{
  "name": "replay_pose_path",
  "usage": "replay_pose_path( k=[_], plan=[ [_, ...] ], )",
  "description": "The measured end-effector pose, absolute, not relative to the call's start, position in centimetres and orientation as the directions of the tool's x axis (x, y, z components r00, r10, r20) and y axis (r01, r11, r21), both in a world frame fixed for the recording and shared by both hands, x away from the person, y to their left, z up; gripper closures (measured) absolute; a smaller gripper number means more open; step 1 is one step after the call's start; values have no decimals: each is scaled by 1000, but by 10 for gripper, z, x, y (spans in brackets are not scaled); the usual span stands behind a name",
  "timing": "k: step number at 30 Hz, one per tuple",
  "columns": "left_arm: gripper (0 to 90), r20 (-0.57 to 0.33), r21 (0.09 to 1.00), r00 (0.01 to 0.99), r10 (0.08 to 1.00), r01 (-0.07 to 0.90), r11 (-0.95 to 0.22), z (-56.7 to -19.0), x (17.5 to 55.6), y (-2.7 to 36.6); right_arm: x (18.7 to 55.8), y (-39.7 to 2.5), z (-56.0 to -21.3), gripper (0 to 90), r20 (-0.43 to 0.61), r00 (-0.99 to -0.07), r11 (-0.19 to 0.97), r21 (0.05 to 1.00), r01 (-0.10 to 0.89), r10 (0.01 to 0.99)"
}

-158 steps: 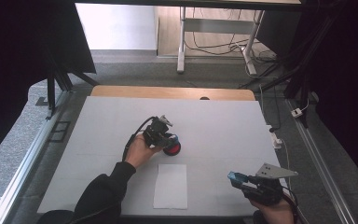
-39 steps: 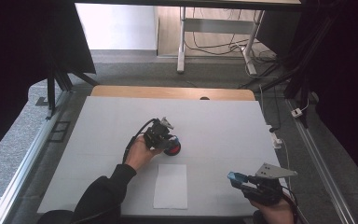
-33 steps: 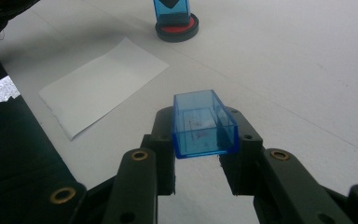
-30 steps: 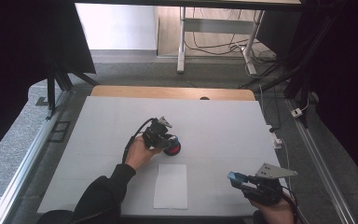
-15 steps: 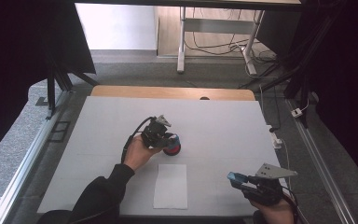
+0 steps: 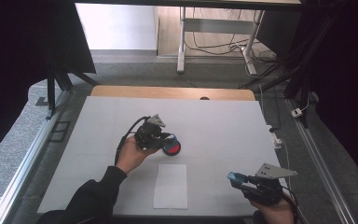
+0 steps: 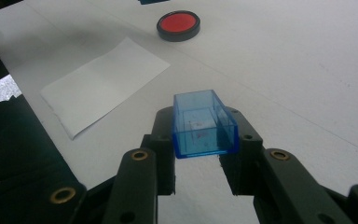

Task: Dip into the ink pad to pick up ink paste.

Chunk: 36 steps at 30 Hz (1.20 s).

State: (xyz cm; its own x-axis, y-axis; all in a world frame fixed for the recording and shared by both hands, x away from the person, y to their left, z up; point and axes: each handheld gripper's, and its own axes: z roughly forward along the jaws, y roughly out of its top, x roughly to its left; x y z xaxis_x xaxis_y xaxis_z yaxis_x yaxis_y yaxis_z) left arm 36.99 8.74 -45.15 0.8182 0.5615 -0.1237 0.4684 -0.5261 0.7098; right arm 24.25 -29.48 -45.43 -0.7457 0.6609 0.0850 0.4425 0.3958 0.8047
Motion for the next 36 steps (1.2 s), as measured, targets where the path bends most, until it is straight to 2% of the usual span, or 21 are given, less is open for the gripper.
replay_pose_path(
  k=[17, 36],
  plan=[
    [701, -170, 714, 843, 511, 463, -525, -439, 350, 98, 242, -295, -454, 680, 84, -749, 396, 807, 438, 658],
    [700, -163, 725, 862, 479, 434, -534, -430, 319, 99, 242, -295, -453, 680, 81, -750, 399, 807, 436, 656]
  ],
)
